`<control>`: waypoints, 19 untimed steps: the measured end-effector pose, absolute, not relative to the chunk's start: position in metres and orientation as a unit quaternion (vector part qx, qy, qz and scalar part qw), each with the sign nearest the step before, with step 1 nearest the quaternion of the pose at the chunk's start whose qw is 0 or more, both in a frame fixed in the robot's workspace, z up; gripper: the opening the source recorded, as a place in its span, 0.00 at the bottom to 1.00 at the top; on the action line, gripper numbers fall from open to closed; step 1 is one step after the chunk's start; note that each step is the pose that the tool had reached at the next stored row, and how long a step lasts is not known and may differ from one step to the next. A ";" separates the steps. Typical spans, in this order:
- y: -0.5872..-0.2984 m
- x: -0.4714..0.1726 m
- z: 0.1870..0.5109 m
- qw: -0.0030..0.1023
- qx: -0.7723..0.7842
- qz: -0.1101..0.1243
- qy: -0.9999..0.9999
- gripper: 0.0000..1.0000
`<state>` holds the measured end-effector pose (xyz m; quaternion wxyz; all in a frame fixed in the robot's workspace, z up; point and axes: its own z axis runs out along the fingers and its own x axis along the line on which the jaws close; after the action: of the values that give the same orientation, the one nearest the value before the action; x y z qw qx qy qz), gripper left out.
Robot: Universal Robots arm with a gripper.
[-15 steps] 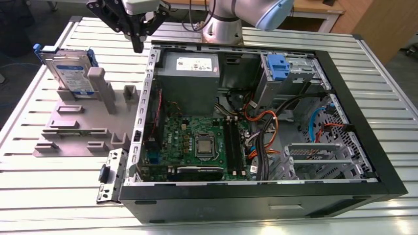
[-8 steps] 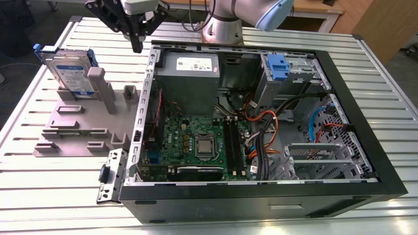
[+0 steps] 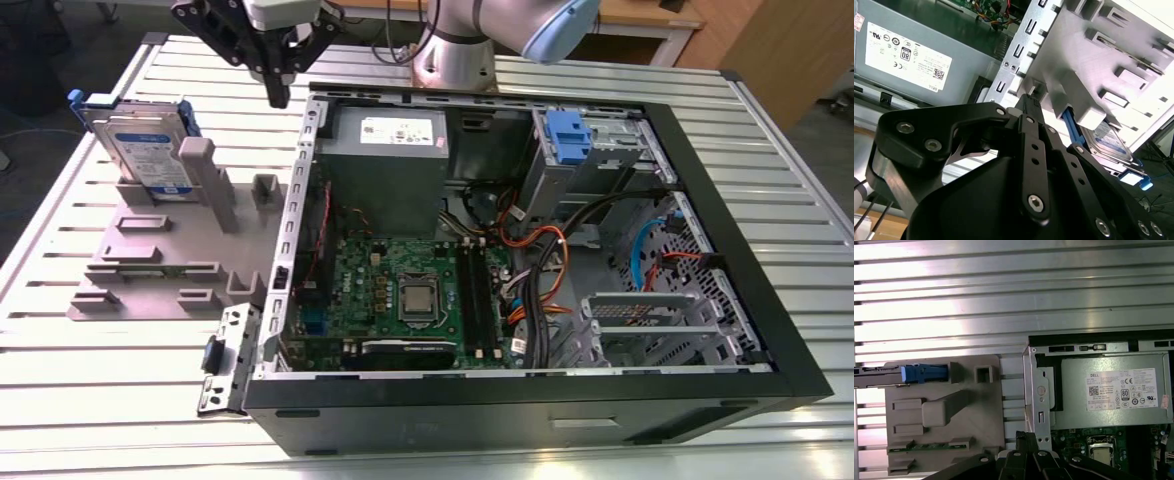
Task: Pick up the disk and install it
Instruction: 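Reach for the disk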
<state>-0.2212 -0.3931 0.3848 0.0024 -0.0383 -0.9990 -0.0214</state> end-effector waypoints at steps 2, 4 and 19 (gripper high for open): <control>-0.393 -0.222 0.385 0.002 -0.038 -0.021 -0.999 0.11; -0.393 -0.222 0.385 0.002 -0.038 -0.021 -0.999 0.11; -0.393 -0.226 0.385 0.002 -0.038 -0.021 -0.999 0.11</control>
<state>-0.2262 -0.3931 0.3845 0.0024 -0.0383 -0.9990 -0.0213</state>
